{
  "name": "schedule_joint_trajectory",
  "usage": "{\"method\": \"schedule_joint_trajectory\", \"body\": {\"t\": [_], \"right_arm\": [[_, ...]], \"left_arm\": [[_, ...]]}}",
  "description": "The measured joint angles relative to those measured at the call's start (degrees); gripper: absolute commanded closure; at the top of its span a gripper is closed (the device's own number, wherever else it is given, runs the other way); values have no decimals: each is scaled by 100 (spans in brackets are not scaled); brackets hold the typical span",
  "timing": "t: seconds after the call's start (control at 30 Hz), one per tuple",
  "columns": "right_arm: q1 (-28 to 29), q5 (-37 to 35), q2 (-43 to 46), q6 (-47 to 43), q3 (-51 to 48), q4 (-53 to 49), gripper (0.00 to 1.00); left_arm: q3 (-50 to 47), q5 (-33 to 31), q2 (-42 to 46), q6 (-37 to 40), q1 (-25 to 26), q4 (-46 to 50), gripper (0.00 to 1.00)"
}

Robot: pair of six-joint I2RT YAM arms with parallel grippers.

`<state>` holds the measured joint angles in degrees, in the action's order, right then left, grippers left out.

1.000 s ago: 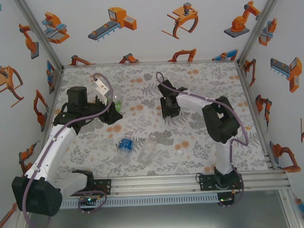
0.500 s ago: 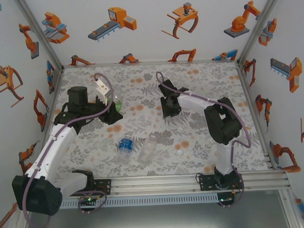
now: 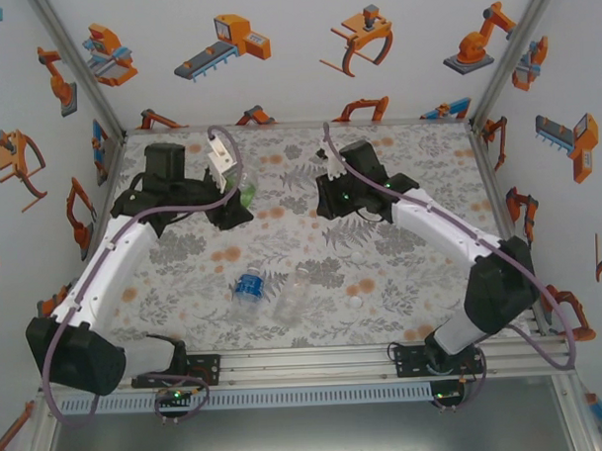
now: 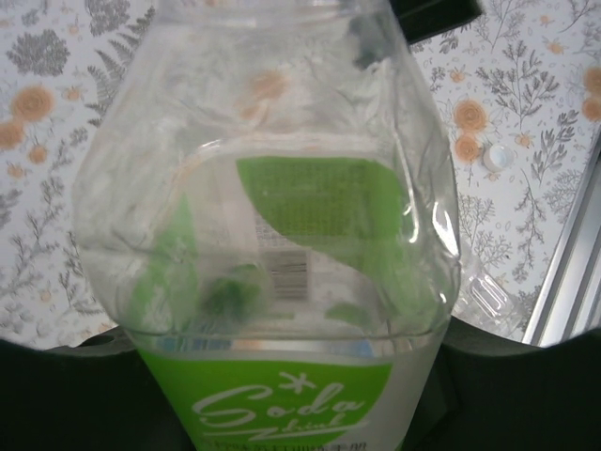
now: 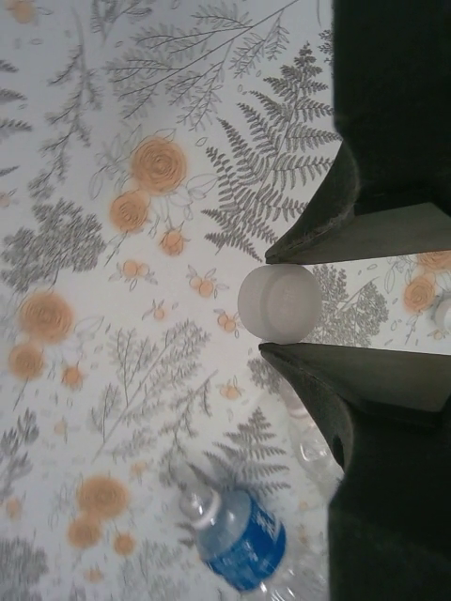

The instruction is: Screw on the bottle caps

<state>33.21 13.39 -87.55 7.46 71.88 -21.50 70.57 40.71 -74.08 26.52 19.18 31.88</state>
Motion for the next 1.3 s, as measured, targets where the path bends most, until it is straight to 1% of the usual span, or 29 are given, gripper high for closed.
{"method": "schedule_joint_trajectory", "body": {"t": [0.1, 0.2, 0.37, 0.47, 0.53, 0.67, 0.83, 0.97, 1.17, 1.3], "right_arm": [[0, 297, 411, -317, -7, 2, 73], [0, 568, 863, -649, -68, 52, 75], [0, 1069, 1572, -1220, -236, 85, 78], [0, 1397, 1904, -1550, -293, 87, 78], [0, 1585, 2063, -1746, -326, 87, 78], [11, 2002, 2164, -2155, -330, 94, 79], [144, 2411, 2159, -2594, -376, 168, 79], [273, 2651, 2120, -2861, -387, 247, 79], [420, 2868, 1974, -3062, -387, 249, 79], [472, 2909, 1961, -3117, -387, 251, 79]], "left_arm": [[321, 15, -350, 284, 107, 144, 91], [459, -68, -564, 699, 358, 269, 91], [461, -345, -621, 1626, 1038, 468, 93], [446, -407, -621, 2109, 1180, 520, 97], [358, -568, -601, 2461, 1292, 503, 100], [63, -850, -592, 3047, 1644, 562, 100], [2, -922, -595, 3346, 1676, 638, 100], [-57, -787, -595, 3414, 1672, 636, 100], [-63, -544, -612, 3423, 1672, 728, 100], [-63, -490, -614, 3425, 1668, 835, 100]]}}
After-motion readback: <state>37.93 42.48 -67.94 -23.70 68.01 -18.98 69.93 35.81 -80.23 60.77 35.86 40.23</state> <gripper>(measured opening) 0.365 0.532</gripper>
